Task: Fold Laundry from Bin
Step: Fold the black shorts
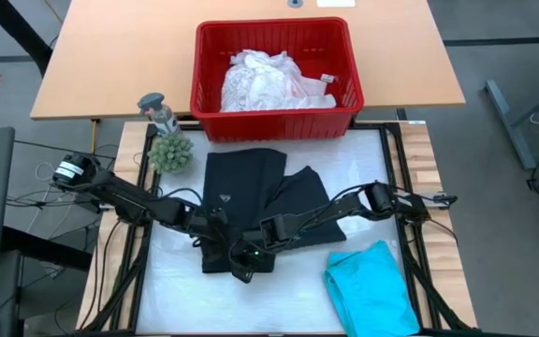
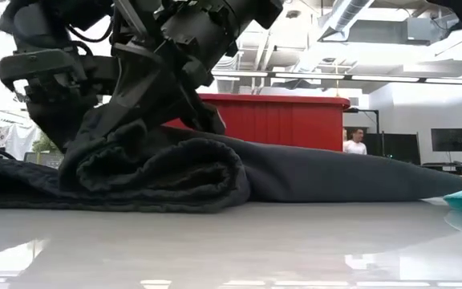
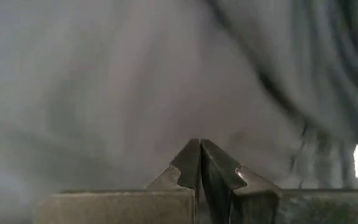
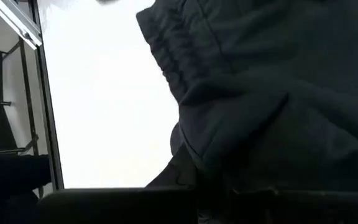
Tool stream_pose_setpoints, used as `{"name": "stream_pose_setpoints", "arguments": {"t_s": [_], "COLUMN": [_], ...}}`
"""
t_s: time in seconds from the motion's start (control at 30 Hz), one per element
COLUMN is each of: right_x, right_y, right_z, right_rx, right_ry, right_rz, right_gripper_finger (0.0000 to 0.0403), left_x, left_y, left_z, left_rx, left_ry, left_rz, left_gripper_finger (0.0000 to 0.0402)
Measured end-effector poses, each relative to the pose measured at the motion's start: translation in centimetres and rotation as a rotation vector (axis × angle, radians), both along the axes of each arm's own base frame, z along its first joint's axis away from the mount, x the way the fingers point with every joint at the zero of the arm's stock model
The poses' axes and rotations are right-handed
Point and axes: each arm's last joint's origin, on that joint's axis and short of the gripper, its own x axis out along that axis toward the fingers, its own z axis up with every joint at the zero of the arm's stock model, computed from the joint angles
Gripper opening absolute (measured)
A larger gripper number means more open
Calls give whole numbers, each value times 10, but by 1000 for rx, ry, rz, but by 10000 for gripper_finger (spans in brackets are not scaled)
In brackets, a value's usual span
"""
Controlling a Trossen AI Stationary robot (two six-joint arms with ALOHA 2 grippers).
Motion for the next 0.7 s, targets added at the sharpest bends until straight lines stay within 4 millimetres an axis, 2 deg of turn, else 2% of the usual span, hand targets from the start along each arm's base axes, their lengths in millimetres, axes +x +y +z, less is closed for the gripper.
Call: {"name": "stream_pose_setpoints", "arguments": {"t_s": [0.2, 0.33, 0.53, 0.7], "right_x": [0, -3, -7, -7], "right_y": [0, -1, -2, 0], "right_z": [-2, -3, -5, -5], "right_rx": [-4, -11, -23, -21], "right_ry": [8, 38, 85, 89], "right_rz": [1, 1, 1, -1], "right_gripper_finger": [32, 32, 32, 33], "left_x": [-3, -10, -35, -41], "left_y": [-8, -27, -44, -49], "left_z": [24, 35, 21, 2], "left_rx": [37, 27, -3, -90], "left_ry": [159, 85, -26, -145], "left_rz": [-59, -100, -38, 5], "left_gripper_finger": [0, 0, 0, 0]}}
